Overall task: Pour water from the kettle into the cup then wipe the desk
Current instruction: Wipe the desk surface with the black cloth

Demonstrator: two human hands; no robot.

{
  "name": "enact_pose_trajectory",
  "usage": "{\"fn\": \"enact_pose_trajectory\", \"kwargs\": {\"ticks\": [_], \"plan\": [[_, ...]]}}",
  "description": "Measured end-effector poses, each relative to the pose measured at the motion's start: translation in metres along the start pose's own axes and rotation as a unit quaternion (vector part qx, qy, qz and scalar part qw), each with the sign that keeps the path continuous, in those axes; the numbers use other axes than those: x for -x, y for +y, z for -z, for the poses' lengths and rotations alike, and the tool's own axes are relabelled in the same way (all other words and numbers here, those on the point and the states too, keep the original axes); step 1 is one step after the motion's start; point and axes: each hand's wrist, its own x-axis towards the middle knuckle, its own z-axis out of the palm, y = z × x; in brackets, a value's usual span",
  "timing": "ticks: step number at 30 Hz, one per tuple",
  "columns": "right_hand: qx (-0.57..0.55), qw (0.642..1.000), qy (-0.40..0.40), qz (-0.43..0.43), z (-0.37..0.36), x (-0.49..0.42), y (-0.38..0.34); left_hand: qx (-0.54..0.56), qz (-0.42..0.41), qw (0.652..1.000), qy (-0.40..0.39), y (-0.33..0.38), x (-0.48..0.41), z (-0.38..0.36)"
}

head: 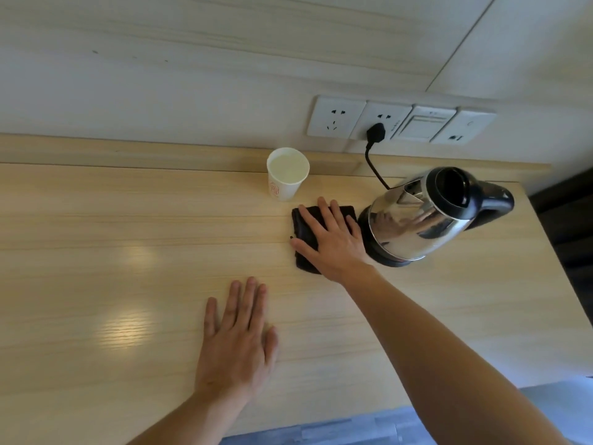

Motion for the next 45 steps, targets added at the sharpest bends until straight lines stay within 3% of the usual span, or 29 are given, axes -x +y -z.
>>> {"fn": "enact_pose_trajectory", "kwargs": {"ticks": [6,38,42,45], "plan": [[0.011,0.998,0.063,0.009,-0.019,0.022,0.003,-0.015,0.006,1.0,0.012,-0.001,-0.001,-0.005],[-0.059,0.998,0.016,0.022,-0.074,0.252,0.015,-0.025,0.025,0.999,0.04,0.0,-0.002,-0.008],[-0.155,0.987,-0.038,0.017,-0.059,0.275,0.017,-0.022,0.037,0.999,-0.002,0.002,-0.006,-0.002],[-0.348,0.932,-0.094,-0.032,-0.04,0.288,0.026,0.007,0.034,0.999,-0.003,0.019,-0.004,0.003]]}}
